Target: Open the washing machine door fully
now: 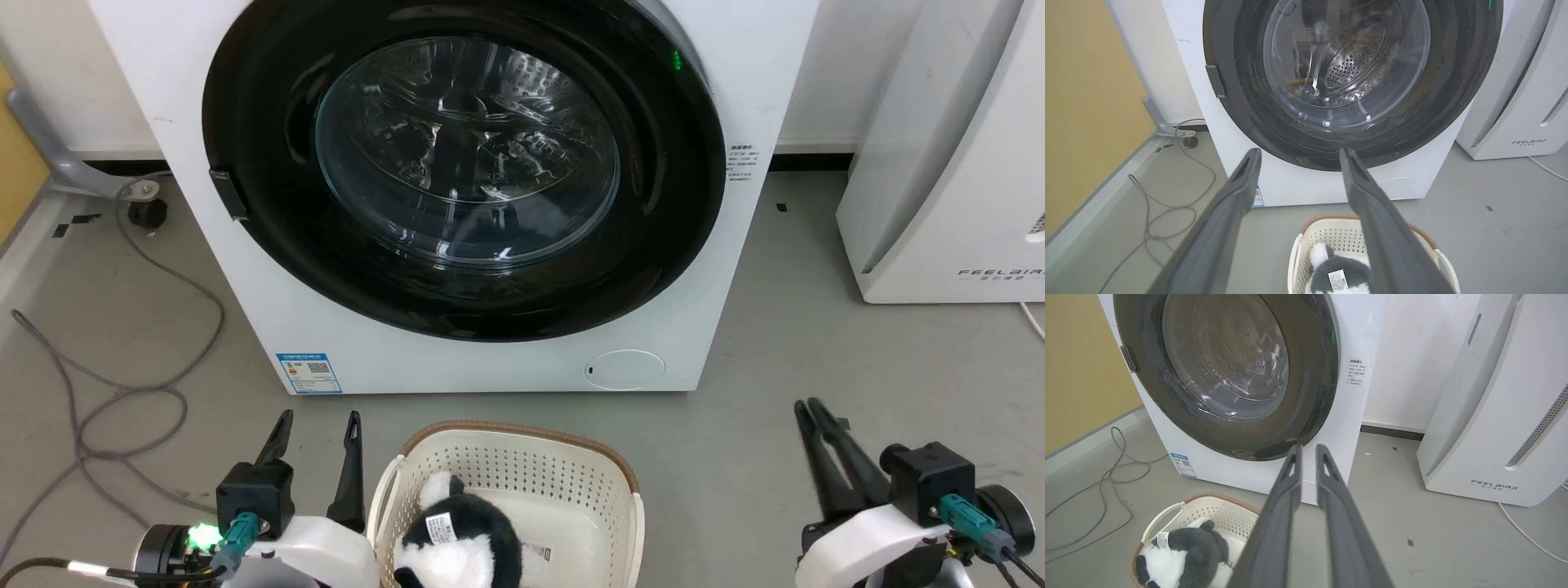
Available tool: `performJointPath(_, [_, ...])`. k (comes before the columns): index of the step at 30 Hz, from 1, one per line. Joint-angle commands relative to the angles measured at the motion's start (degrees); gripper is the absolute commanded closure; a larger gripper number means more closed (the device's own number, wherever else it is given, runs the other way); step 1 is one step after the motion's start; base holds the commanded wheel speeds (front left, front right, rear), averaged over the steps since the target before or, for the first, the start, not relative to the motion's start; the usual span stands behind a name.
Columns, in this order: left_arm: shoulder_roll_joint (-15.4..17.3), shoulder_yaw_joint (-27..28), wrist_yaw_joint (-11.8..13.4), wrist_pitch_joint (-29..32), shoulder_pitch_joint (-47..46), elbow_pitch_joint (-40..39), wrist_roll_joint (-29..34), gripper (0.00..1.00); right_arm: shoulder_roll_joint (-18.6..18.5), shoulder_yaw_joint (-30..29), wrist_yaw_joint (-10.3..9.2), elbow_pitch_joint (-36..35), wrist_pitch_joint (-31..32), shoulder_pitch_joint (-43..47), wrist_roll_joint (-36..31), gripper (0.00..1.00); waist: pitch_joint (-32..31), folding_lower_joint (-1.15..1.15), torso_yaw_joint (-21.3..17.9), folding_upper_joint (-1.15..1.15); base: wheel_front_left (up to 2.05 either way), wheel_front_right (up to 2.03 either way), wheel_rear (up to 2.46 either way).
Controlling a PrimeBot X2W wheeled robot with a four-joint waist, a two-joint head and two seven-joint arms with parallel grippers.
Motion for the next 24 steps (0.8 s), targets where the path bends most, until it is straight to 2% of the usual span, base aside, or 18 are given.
performJointPath(1, [0.02,-0.30,-0.09,-0.59,-0.28,0.35,-0.52,0.00,0.00,-0.12,0.00,0.30,-0.57,0.38,0.69,1.00,0.00,0.00,-0.01,0.00,0.00,0.00,0.00])
performJointPath(11, [0.10,-1.41,-0.03,-1.61,-0.58,0.95,-1.40,0.00,0.01,0.07,0.01,1.46,-2.04,0.36,5.73,1.00,0.06,0.00,-0.08,0.00,0.00,0.00,0.00])
performJointPath(17, [0.18,-2.07,0.04,-2.22,-0.75,1.33,-1.98,0.00,0.01,0.43,0.01,1.85,-2.89,0.05,13.27,1.00,0.10,0.00,-0.16,0.00,0.00,0.00,0.00])
performJointPath(24, [0.29,-2.83,0.17,-3.01,-1.17,1.64,-2.64,0.00,0.01,0.27,0.01,1.96,-3.74,-0.72,26.68,1.00,0.48,0.00,-0.27,0.00,0.00,0.00,0.00])
